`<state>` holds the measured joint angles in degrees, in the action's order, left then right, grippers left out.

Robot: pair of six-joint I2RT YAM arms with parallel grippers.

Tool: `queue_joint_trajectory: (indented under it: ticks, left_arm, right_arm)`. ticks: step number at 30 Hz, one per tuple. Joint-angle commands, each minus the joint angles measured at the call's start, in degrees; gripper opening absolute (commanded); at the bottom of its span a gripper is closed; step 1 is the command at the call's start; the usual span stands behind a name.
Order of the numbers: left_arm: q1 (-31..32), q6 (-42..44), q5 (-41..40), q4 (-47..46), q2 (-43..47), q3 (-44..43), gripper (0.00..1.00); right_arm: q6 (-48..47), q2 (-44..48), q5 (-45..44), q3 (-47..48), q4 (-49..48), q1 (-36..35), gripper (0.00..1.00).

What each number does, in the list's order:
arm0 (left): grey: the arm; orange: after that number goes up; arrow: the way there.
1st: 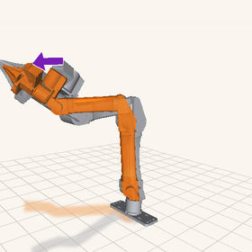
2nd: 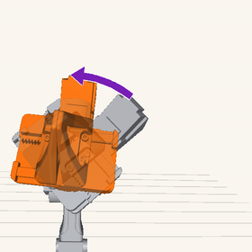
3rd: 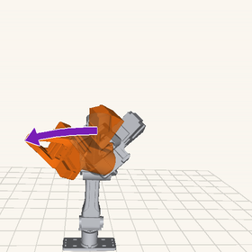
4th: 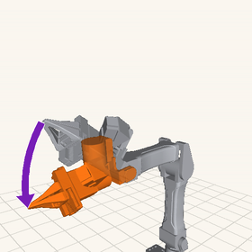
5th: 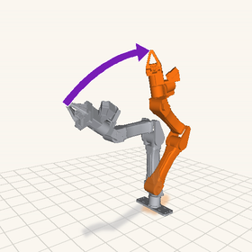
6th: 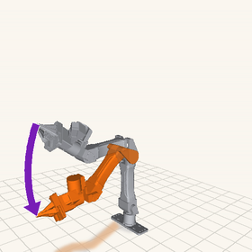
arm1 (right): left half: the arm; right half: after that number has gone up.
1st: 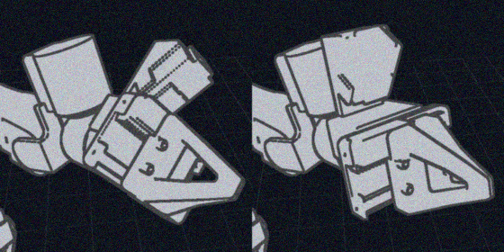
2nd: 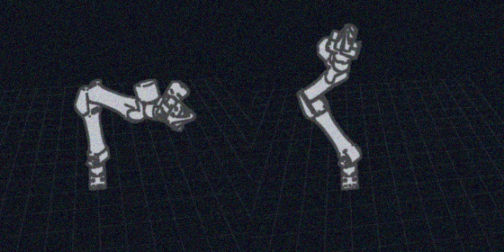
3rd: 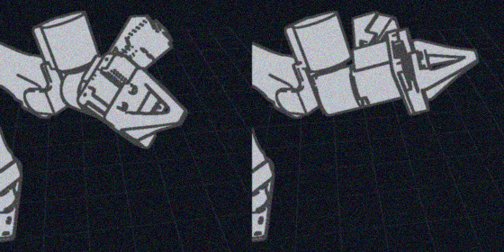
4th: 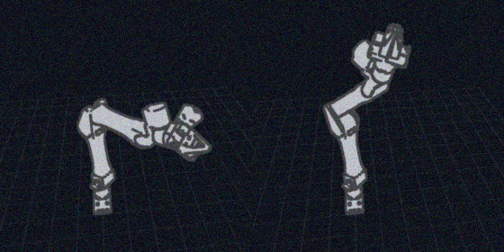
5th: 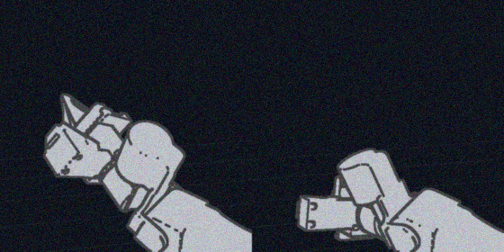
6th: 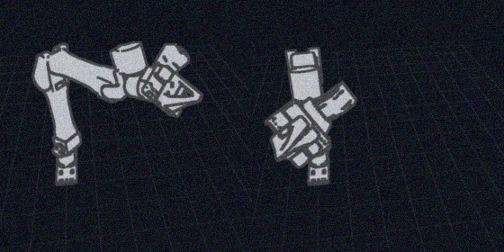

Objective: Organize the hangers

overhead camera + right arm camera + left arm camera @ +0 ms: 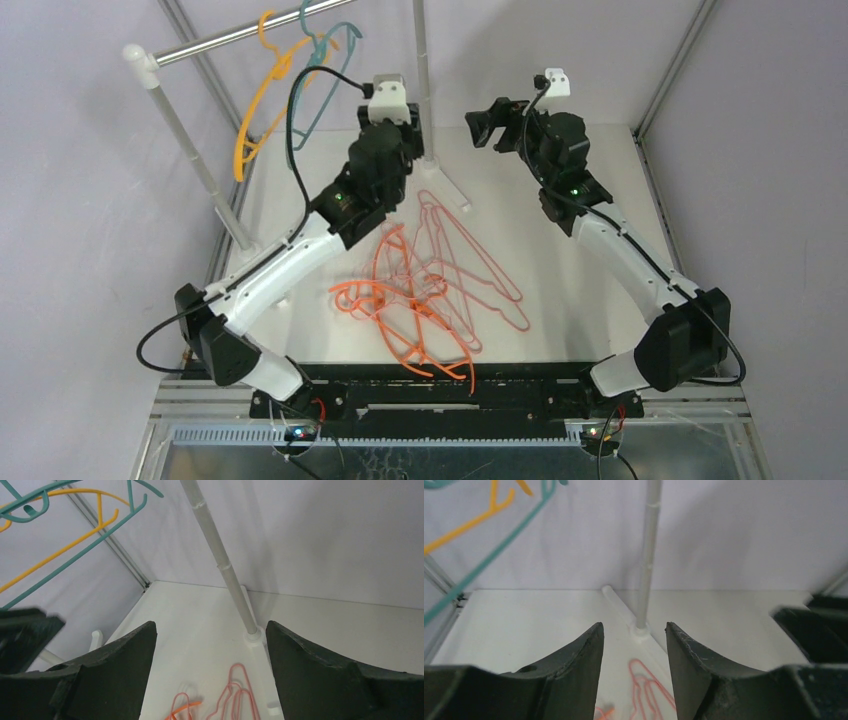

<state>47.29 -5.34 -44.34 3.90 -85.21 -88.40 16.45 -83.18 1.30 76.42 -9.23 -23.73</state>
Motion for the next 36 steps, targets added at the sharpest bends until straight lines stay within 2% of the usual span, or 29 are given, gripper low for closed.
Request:
queue_joint_trajectory:
  ticks: [1, 5, 9, 15, 29, 36]
  left_arm:
    - [-6.9, 3.5, 5.5, -5.8, -1.5, -4.6, 0.54]
    - [-12.0, 5.3, 10.5, -9.3, -2.6, -6.3, 0.54]
    - [-13.9, 11.1, 15.2, -15.4, -4.2, -7.1, 0.56]
    - [-16.0, 11.7, 23.5, -15.0, -8.1, -10.7, 0.56]
    - [-23.1, 8.4, 22.5, -17.5, -18.2, -21.7, 0.53]
    - [-23.7, 10.2, 16.6, -20.8, -21.0, -25.7, 0.50]
  right_arm:
    - [1.0, 3.3, 1.2, -1.7, -1.5, 1.2, 0.88]
    - [1.3, 4.8, 2.0, -3.4, -1.3, 3.1, 0.88]
    - [2.0, 5.5, 2.8, -4.4, -1.3, 4.6, 0.88]
    - [2.5, 5.0, 3.4, -5.4, -1.5, 5.8, 0.88]
    - [3.2, 2.4, 6.9, -5.7, -1.4, 9.1, 0.88]
    - [3.9, 0.4, 8.4, -5.7, -1.8, 9.7, 0.88]
